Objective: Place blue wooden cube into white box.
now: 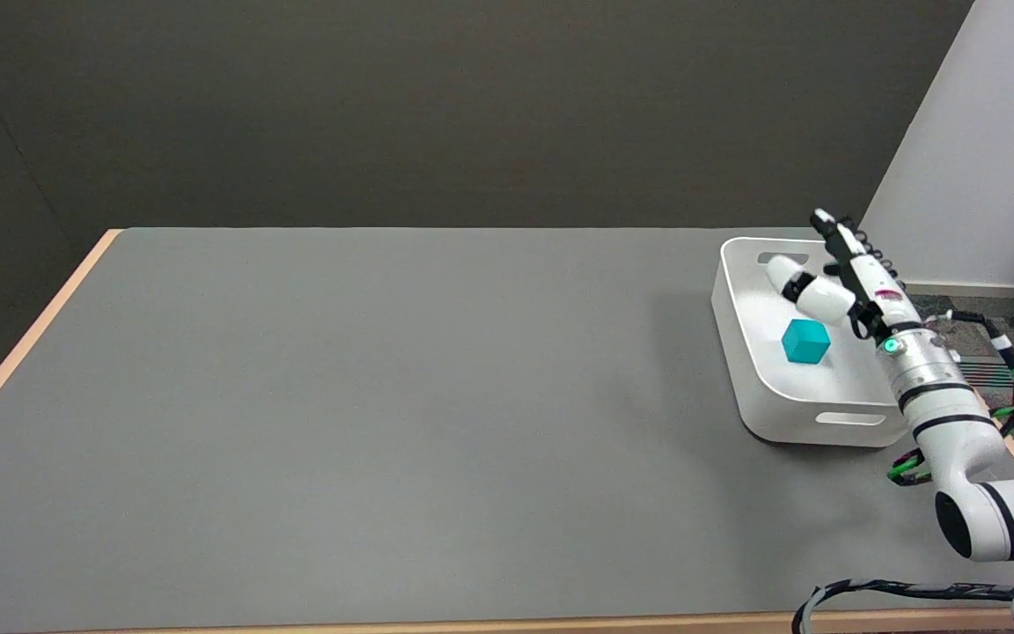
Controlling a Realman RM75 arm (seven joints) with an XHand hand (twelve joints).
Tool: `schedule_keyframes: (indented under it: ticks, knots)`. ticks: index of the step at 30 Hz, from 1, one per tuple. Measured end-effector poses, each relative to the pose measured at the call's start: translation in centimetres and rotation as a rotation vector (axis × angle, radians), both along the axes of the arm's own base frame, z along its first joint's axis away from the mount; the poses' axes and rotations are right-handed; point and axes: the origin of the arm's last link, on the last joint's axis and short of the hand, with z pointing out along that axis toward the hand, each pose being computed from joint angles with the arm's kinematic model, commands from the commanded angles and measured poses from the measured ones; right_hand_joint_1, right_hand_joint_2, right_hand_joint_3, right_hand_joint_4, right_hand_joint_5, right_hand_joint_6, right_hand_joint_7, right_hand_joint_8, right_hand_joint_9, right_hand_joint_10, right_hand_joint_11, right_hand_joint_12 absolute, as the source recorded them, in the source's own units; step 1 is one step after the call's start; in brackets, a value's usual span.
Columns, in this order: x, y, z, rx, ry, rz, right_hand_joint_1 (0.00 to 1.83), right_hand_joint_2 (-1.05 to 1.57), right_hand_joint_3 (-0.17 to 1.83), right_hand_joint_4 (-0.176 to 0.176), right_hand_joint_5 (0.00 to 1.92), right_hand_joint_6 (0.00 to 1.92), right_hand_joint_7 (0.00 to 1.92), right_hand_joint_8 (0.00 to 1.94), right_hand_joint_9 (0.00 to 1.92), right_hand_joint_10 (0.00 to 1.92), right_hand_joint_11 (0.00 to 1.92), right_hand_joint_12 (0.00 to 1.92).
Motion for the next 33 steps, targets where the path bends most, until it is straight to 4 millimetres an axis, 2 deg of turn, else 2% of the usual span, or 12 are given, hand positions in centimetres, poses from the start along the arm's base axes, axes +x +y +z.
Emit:
schedule_keyframes:
  ticks: [1, 4, 6, 9, 12, 14, 17, 22, 26, 29, 33]
  knots:
    - [0.4, -0.1, -0.2, 0.010, 0.003, 0.015, 0.12, 0.54, 0.92, 0.062, 0.00, 0.02, 0.00, 0.00, 0.00, 0.23, 0.00, 0.94]
    - [1.6, -0.3, -1.0, 0.038, -0.002, 0.064, 0.08, 0.58, 0.97, 0.080, 0.00, 0.06, 0.00, 0.04, 0.00, 0.30, 0.00, 0.97]
    - [2.5, -0.4, -1.6, 0.063, -0.021, 0.112, 0.08, 0.62, 0.98, 0.097, 0.02, 0.18, 0.04, 0.16, 0.05, 0.43, 0.03, 1.05]
    - [3.9, -0.5, -2.6, 0.114, -0.054, 0.185, 0.07, 0.64, 1.05, 0.128, 0.13, 0.40, 0.22, 0.33, 0.23, 0.59, 0.18, 1.14]
    - [5.7, -0.5, -4.2, 0.202, -0.087, 0.275, 0.15, 0.68, 0.99, 0.161, 0.25, 0.55, 0.36, 0.45, 0.34, 0.72, 0.25, 1.28]
    - [6.9, -0.5, -5.4, 0.277, -0.106, 0.325, 0.16, 0.67, 1.02, 0.166, 0.27, 0.61, 0.39, 0.51, 0.38, 0.76, 0.28, 1.26]
    - [8.2, -0.6, -7.5, 0.389, -0.139, 0.378, 0.23, 0.74, 0.92, 0.174, 0.32, 0.70, 0.49, 0.61, 0.45, 0.91, 0.30, 1.32]
    - [9.2, -0.9, -10.6, 0.535, -0.204, 0.411, 0.27, 0.70, 0.99, 0.176, 0.36, 0.76, 0.53, 0.68, 0.51, 0.95, 0.33, 1.37]
    - [9.3, -1.3, -13.1, 0.627, -0.256, 0.408, 0.32, 0.71, 0.94, 0.176, 0.37, 0.81, 0.55, 0.72, 0.52, 1.01, 0.34, 1.42]
    - [9.1, -1.6, -15.4, 0.705, -0.292, 0.395, 0.30, 0.69, 1.00, 0.176, 0.39, 0.81, 0.57, 0.73, 0.56, 0.99, 0.38, 1.42]
    - [8.9, -1.8, -17.8, 0.774, -0.325, 0.380, 0.35, 0.73, 0.92, 0.176, 0.38, 0.87, 0.57, 0.76, 0.55, 1.05, 0.37, 1.43]
